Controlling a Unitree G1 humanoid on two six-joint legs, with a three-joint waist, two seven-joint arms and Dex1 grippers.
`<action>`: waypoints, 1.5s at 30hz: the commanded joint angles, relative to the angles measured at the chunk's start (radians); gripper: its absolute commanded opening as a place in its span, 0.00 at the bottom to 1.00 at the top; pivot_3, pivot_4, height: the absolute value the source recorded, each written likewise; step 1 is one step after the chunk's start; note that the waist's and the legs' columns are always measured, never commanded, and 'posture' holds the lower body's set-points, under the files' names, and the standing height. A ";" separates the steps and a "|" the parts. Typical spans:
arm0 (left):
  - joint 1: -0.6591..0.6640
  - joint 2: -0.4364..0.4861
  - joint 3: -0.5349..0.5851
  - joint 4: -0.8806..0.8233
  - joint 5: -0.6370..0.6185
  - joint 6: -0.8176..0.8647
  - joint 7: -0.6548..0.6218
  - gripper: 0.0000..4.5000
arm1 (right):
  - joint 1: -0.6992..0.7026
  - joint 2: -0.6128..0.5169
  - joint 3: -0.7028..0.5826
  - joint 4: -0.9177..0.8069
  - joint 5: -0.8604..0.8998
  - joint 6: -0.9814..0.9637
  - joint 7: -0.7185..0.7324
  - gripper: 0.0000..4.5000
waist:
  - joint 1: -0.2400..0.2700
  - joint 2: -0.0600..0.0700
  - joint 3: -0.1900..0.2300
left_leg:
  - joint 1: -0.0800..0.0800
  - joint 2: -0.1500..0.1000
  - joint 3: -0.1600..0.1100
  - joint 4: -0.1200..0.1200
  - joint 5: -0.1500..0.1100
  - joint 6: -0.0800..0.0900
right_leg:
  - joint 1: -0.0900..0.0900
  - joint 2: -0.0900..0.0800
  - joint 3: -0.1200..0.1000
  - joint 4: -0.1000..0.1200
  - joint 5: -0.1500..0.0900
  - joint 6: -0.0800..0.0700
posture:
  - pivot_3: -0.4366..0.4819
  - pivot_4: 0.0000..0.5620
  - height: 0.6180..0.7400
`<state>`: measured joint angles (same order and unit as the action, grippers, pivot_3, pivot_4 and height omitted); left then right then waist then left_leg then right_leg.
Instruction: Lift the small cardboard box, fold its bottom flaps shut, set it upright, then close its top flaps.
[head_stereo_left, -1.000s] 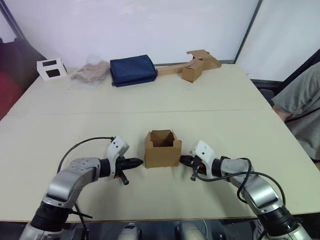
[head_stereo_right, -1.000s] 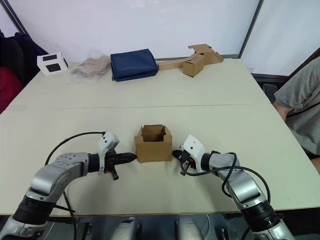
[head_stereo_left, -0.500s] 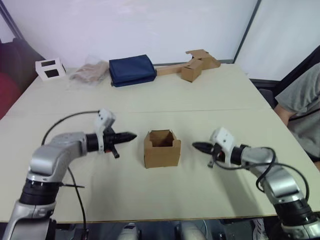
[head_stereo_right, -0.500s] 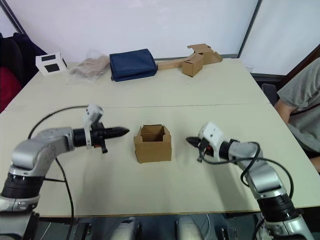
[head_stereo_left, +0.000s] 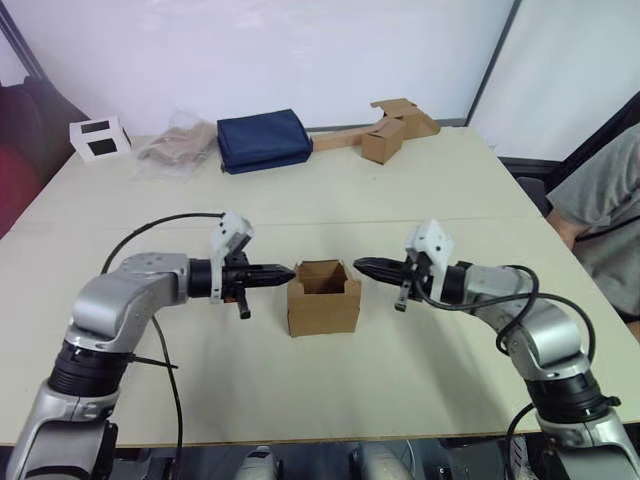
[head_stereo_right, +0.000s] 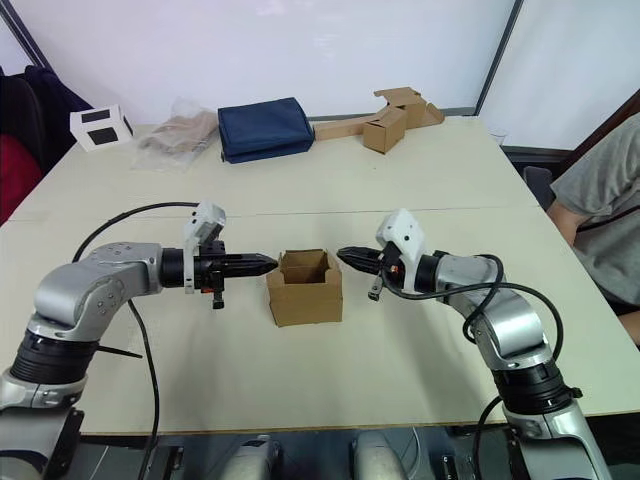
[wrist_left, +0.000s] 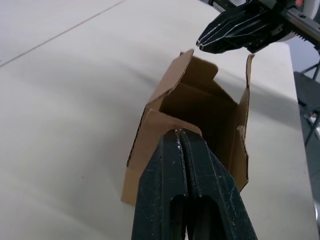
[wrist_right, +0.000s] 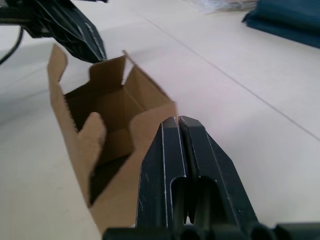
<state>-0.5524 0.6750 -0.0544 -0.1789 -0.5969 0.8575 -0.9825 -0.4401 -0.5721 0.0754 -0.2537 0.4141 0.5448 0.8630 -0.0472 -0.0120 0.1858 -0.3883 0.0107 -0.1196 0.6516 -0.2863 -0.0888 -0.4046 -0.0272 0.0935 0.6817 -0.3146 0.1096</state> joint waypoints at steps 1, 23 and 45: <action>-0.003 -0.003 -0.018 -0.029 0.017 -0.034 -0.004 0.00 | -0.004 0.016 0.014 -0.025 0.001 -0.015 -0.001 0.00 | 0.001 0.000 0.000 | 0.000 0.000 0.000 0.000 0.000 0.000 | 0.000 0.000 0.000 0.000 0.000 0.000 | 0.48 0.27 1.00; 0.045 0.002 -0.114 -0.037 0.119 -0.126 -0.034 0.00 | 0.032 0.017 0.113 0.034 -0.091 -0.064 0.017 0.00 | 0.003 0.000 0.000 | 0.000 0.000 0.000 0.000 0.000 0.000 | 0.000 0.000 0.000 0.000 0.000 0.000 | 0.48 0.27 1.00; -0.036 -0.041 0.123 0.054 -0.044 -0.082 -0.013 0.00 | 0.000 0.002 -0.062 -0.085 0.049 0.060 -0.034 0.00 | 0.002 0.000 0.000 | 0.000 0.000 0.000 0.000 0.000 0.000 | 0.000 0.000 0.000 0.000 0.000 0.000 | 0.48 0.27 1.00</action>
<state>-0.5586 0.6190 0.0098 -0.1321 -0.5710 0.7415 -0.9579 -0.4106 -0.5653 0.0583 -0.2736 0.4135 0.5842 0.8360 -0.0447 -0.0119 0.1858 -0.3883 0.0108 -0.1198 0.6515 -0.2863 -0.0887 -0.4047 -0.0270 0.0933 0.6818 -0.3146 0.1096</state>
